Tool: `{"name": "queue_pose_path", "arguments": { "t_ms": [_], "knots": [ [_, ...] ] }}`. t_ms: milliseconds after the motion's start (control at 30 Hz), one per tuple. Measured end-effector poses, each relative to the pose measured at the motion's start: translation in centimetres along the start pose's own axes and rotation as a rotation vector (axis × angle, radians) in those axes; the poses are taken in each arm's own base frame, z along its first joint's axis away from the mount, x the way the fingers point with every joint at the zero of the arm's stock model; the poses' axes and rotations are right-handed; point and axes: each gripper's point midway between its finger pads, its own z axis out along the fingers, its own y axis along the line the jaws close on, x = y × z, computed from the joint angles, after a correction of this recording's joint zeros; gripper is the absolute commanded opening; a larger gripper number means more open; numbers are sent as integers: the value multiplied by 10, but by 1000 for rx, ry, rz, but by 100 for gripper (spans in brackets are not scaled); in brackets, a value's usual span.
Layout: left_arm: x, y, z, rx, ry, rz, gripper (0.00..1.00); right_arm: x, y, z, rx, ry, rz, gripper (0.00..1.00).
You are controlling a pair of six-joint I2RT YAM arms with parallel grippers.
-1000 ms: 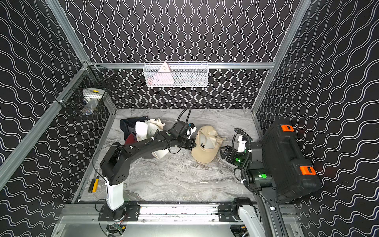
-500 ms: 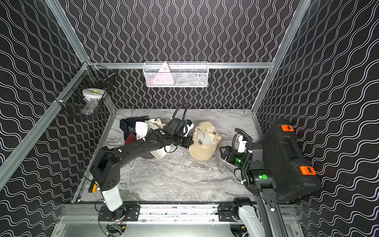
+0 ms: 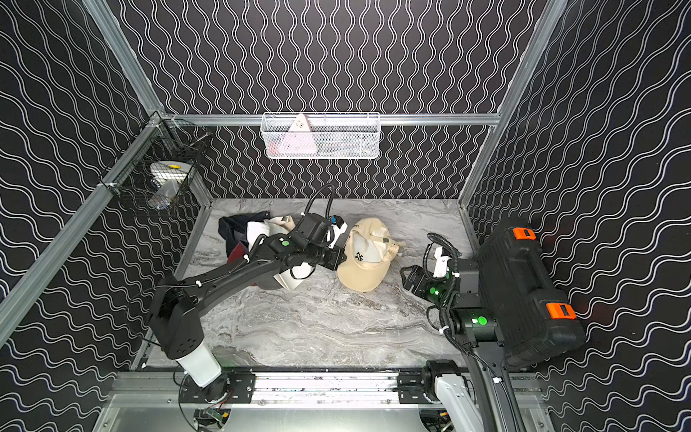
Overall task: Open the adjustable buckle of the baseball cap
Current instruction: Pick up the baseball cap from the center of the board.
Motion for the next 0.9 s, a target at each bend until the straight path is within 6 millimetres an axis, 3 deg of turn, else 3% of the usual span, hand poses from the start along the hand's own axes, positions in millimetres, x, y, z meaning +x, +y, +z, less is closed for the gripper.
{"name": "queue_pose_path", "arguments": {
  "t_ms": [367,900],
  "knots": [
    [-4,-6,-40,-4,-49,31,0,8,-5,10,0,42,24,83],
    [4,-11,-87,2,-94,42,0,4,6,27,-74,64,83,78]
  ]
}}
